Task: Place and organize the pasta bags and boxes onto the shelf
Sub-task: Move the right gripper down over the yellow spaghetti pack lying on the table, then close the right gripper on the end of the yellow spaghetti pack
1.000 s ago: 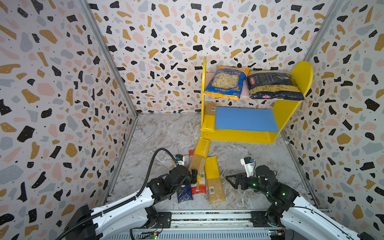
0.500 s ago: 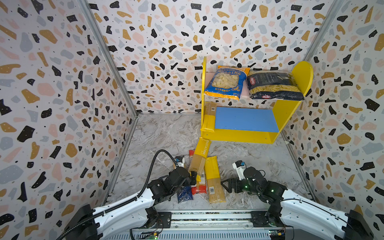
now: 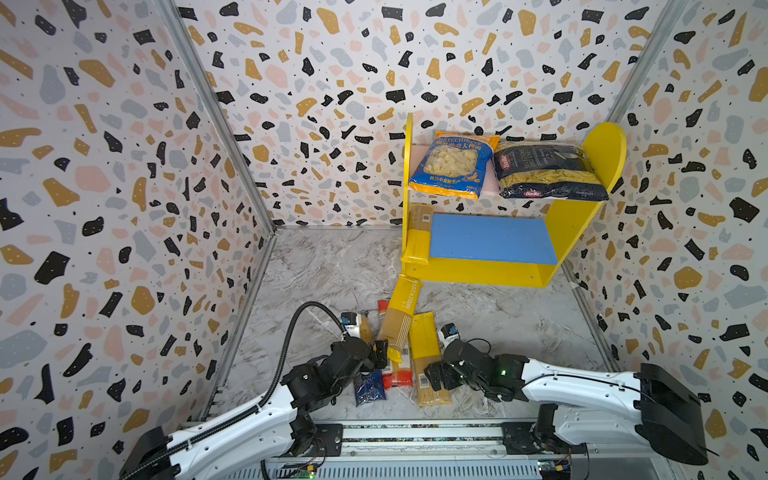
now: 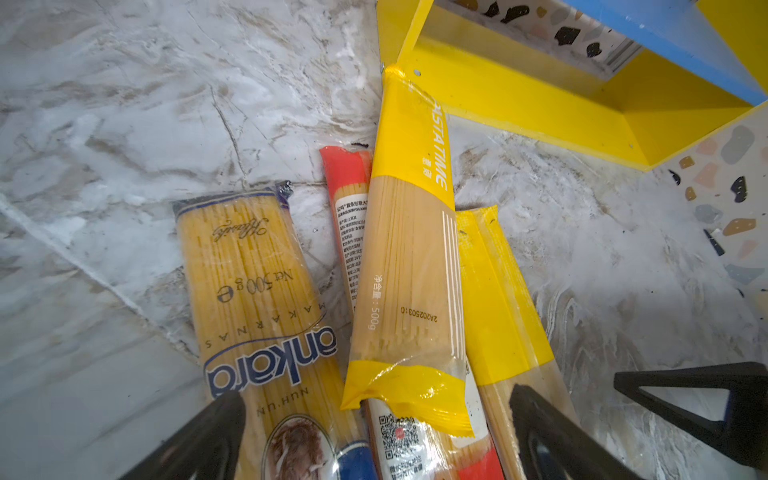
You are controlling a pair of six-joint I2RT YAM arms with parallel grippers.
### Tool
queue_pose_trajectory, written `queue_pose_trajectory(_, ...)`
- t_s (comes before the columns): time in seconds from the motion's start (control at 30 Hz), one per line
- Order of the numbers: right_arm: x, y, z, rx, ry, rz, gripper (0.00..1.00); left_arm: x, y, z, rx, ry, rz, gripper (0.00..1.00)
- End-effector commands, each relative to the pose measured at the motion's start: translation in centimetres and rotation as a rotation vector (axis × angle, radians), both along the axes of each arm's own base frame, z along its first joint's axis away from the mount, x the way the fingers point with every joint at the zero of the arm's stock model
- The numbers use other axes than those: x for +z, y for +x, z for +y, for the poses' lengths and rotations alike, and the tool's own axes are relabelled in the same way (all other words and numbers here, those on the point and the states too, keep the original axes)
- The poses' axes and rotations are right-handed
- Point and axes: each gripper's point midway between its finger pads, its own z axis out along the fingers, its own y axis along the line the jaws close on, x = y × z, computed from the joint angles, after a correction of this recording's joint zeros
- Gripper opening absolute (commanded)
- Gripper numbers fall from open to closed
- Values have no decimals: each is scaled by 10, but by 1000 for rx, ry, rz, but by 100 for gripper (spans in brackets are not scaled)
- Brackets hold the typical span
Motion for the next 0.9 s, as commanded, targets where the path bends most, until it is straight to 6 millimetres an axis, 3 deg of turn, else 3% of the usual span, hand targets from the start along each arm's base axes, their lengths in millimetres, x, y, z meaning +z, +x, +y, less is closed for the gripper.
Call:
queue_pose_trajectory(0.0, 4, 5, 3, -26, -52, -31, 100, -1, -2, 14, 49, 7, -12, 100)
queue_pose_trajectory(0.2, -7, -4, 16, -3, -95, -11, 100, 10, -5, 25, 80, -25, -44, 100)
queue_pose_trajectory(0.53, -29, -13, 24, 14, -162, 25, 100, 9, -9, 29, 77, -26, -43, 100)
queue_pose_trajectory(0.73, -47, -15, 20, 4, -229, 44, 100, 10, -10, 29, 77, -39, -46, 100)
queue_pose_trajectory(0.87, -63, -18, 14, 4, -293, 63, 93, 10, -10, 29, 75, -42, -46, 99)
